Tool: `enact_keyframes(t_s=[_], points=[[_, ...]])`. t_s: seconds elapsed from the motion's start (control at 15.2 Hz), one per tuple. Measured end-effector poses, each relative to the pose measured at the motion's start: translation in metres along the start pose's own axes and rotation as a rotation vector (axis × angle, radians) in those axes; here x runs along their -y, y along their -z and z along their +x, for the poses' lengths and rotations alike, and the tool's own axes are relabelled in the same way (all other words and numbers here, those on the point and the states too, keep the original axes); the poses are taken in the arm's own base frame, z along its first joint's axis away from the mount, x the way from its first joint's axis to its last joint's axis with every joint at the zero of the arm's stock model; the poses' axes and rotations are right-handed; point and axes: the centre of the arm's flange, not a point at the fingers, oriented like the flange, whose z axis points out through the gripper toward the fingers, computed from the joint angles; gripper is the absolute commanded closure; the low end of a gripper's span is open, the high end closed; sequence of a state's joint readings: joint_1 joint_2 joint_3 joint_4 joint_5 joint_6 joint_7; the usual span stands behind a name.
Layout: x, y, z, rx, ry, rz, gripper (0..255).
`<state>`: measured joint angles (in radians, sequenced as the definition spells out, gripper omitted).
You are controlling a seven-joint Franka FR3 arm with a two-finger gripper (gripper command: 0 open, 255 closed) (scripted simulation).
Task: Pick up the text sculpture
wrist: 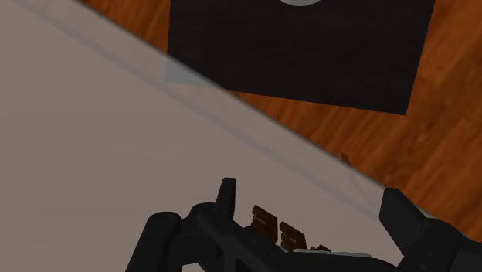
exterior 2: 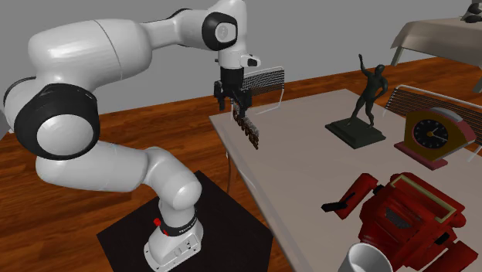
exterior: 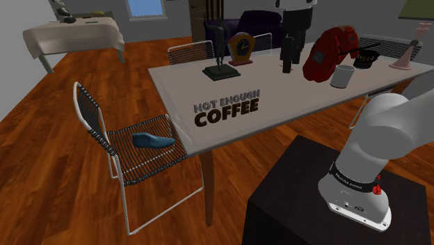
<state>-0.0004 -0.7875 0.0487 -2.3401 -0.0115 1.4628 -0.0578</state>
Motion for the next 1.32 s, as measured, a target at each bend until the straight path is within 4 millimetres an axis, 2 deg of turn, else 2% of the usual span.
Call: enact_keyframes(t_s=[0.07,0.2,0.53,0.79,1.19,1.32], points=[[0.000,0.000,0.000,0.000,0.000,0.000,0],[0.002,-0.006,0.013,-0.004,0.069,-0.008,0],[0.013,-0.029,0.068,-0.021,0.345,-0.041,0],[0.032,-0.050,0.110,-0.036,0.578,-0.069,0],[0.082,-0.082,0.161,-0.058,0.931,-0.111,0],[0.097,-0.092,0.171,-0.064,1.029,-0.122,0]])
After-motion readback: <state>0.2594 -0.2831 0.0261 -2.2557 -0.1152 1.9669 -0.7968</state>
